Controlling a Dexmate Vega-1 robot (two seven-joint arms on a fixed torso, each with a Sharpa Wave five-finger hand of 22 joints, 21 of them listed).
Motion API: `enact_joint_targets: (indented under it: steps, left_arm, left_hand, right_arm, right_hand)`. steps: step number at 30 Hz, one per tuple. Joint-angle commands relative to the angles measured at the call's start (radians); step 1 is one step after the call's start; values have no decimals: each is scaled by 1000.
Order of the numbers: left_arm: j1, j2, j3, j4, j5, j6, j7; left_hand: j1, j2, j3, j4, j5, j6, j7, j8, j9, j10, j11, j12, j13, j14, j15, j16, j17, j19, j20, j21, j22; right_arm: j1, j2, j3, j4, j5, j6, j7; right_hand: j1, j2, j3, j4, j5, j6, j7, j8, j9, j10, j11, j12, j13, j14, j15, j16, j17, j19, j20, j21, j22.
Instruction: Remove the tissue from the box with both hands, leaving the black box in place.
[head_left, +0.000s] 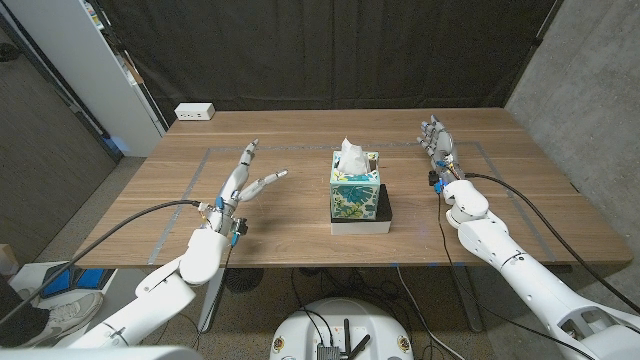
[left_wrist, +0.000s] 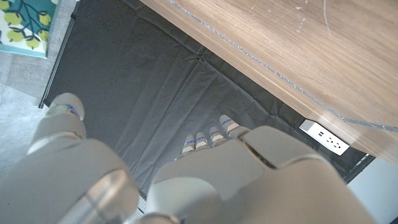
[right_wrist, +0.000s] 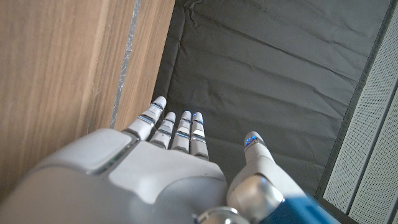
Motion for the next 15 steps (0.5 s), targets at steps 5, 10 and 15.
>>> enact_joint_targets:
  steps: [5, 10, 15]
  left_arm:
    - [83, 3, -36, -40, 6, -36, -14]
    - [120, 13, -50, -64, -1, -29, -32]
    - [151, 13, -66, -76, -3, -28, -35]
  left_hand:
    - [13, 1, -10, -2, 7, -370, -6, 6, 4, -256, -4, 5, 3, -194, -3, 1, 2, 6, -3, 4, 4]
    - [14, 1, -14, -2, 9, -370, -6, 6, 4, -256, -4, 5, 3, -194, -3, 1, 2, 5, -3, 4, 4]
    - [17, 1, -21, -1, 11, -370, -6, 6, 4, -256, -4, 5, 3, -194, -3, 1, 2, 6, -2, 4, 4]
  right_arm:
    - [-7, 1, -3, -20, -14, -11, -24]
    - [-15, -4, -2, -37, -18, -19, -36]
    - [-21, -6, -2, -54, -19, -32, -47]
  right_hand:
    - [7, 7, 1, -8, 7, -1, 6, 4, 2, -2, 3, -3, 5, 3, 5, 0, 1, 2, 4, 6, 4]
    - [7, 8, 1, -9, 7, 0, 5, 4, 2, -2, 3, -3, 5, 3, 6, 0, 1, 3, 3, 6, 4]
    - [6, 9, 0, -10, 7, -1, 6, 4, 2, -2, 4, -3, 5, 3, 5, 0, 1, 3, 3, 6, 4]
